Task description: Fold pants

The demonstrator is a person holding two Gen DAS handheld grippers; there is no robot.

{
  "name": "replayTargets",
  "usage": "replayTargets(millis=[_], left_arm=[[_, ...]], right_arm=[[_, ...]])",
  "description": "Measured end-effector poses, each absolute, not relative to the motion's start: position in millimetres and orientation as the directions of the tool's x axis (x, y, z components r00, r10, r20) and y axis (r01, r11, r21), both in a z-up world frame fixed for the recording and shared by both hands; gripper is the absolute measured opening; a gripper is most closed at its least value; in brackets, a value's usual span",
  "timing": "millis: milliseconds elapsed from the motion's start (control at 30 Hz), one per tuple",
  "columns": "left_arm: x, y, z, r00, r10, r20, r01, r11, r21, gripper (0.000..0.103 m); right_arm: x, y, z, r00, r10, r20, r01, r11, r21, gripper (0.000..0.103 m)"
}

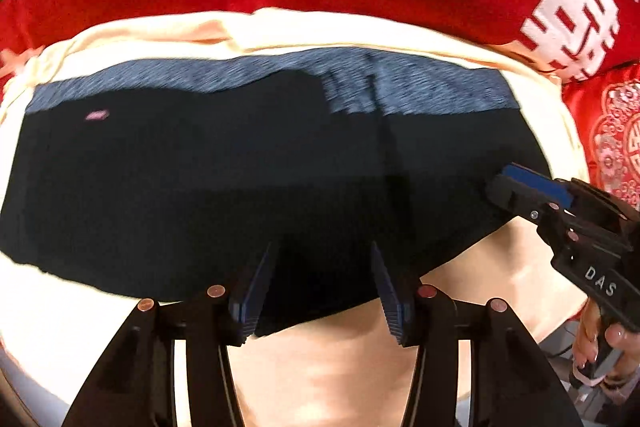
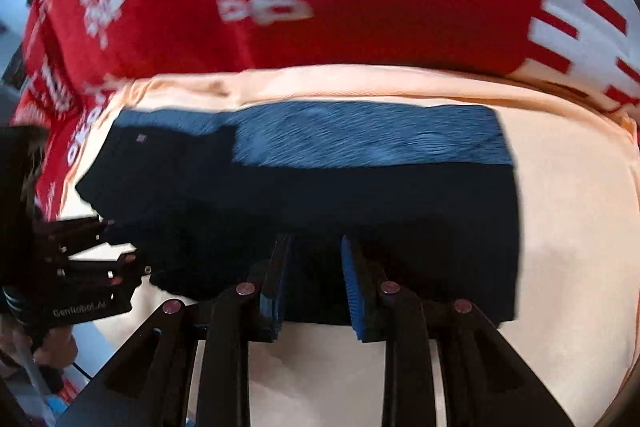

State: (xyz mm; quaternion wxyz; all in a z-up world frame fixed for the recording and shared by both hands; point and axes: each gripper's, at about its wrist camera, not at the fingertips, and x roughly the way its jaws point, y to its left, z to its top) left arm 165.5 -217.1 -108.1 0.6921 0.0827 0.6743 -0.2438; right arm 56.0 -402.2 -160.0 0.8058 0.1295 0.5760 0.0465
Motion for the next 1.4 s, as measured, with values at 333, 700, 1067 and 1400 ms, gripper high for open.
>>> replayTargets(millis=[333,700,1067,1400], left_arm=[[169.2,-163.6,-122.3,-0.012,-0.145,-0.989,0.331,0.933,-0.14,0.051],[173.7,-124.5,-121.1,0.01,-0.164,-0.986,0.249,0.956,-0.157,0.085],[181.3,-77.7,-120.7,0.033,-0.162,-0.986,0.19,0.97,-0.153,0.085],[188.2,-32.0,-119.7,0.054,-0.168,-0.984,0.128,0.979,-0.16,0.085]], right_arm=[[67.5,-353.7,-194.2,0.255,0.225,-0.94,0.106,0.96,0.258,0.029],[70.6,-335.3,-183.1,0.198,0.158,-0.967,0.069,0.982,0.174,0.03],[73.8,-298.5,-170.4,0.157,0.137,-0.978,0.02,0.99,0.142,0.047],[77.7,-272.6,-181.1,0.131,0.115,-0.985,-0.024,0.993,0.112,0.047]])
